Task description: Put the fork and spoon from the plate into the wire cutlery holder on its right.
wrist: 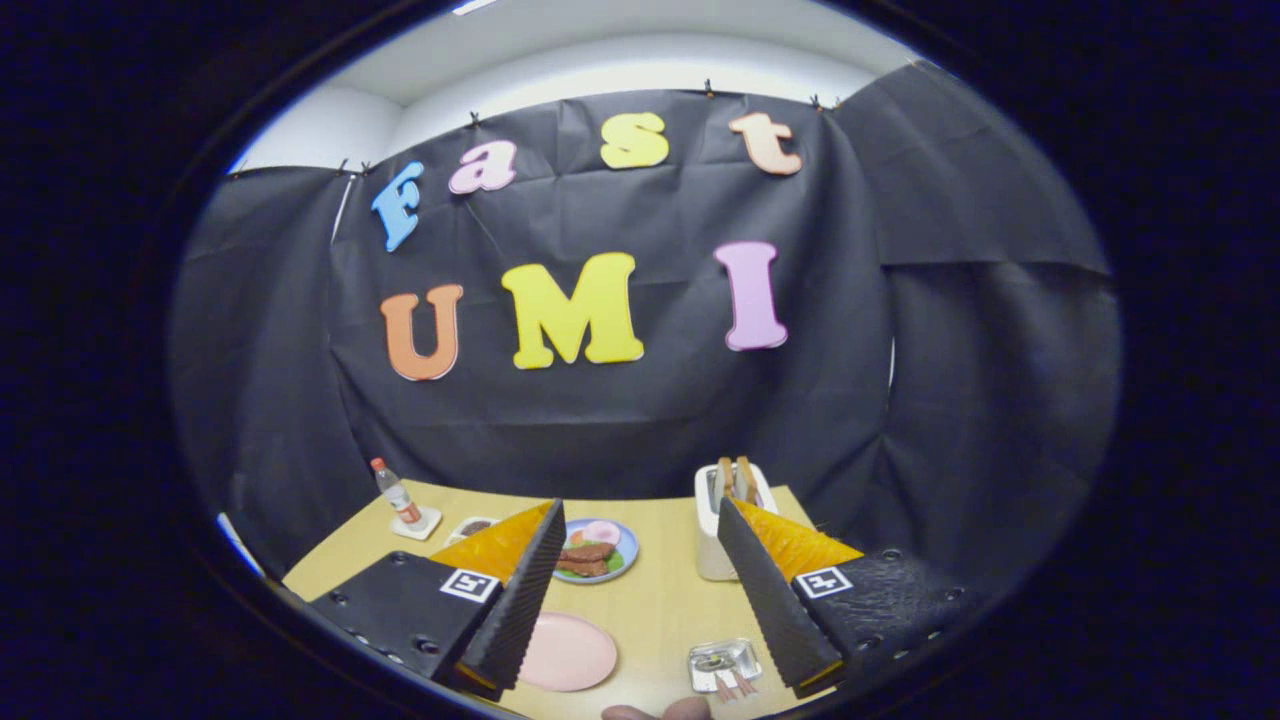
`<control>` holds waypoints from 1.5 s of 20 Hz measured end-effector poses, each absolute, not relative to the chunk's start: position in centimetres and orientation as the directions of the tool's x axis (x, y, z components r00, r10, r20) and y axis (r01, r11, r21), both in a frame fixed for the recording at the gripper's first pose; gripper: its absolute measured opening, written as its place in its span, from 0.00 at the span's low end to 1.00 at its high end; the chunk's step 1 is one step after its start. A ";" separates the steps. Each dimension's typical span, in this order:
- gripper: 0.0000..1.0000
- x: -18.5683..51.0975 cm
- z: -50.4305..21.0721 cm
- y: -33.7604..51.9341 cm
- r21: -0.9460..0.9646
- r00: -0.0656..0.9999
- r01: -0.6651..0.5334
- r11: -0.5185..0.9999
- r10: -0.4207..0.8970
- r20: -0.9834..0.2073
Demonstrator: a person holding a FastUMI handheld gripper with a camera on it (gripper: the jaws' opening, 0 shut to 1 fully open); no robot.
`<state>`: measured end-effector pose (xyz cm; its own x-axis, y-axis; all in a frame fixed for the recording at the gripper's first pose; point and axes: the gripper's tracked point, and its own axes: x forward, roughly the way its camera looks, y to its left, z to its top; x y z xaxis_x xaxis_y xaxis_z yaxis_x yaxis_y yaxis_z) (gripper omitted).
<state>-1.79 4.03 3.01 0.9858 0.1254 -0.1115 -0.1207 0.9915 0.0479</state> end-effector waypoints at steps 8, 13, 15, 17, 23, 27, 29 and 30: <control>0.93 -5.9 4.5 3.7 0.027 0.995 -0.085 0.996 0.084 0.046; 0.93 -6.8 3.2 3.6 0.035 0.997 -0.078 0.996 0.078 0.023; 0.93 -6.9 3.3 3.6 0.027 0.997 -0.074 0.997 0.074 0.027; 0.93 -6.8 3.2 3.6 0.029 0.997 -0.071 0.997 0.071 0.029; 0.94 -7.2 3.5 4.3 -0.002 0.996 -0.070 0.998 0.070 0.048; 0.94 -7.4 3.9 5.0 -0.017 0.995 -0.075 0.997 0.076 0.063; 0.94 -7.5 3.9 5.1 -0.015 0.995 -0.076 0.997 0.076 0.061; 0.94 -7.6 4.0 5.1 -0.010 0.995 -0.078 0.997 0.079 0.064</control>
<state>-7.58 5.08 3.98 0.9948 0.0789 0.0638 -0.0784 0.9969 -0.0104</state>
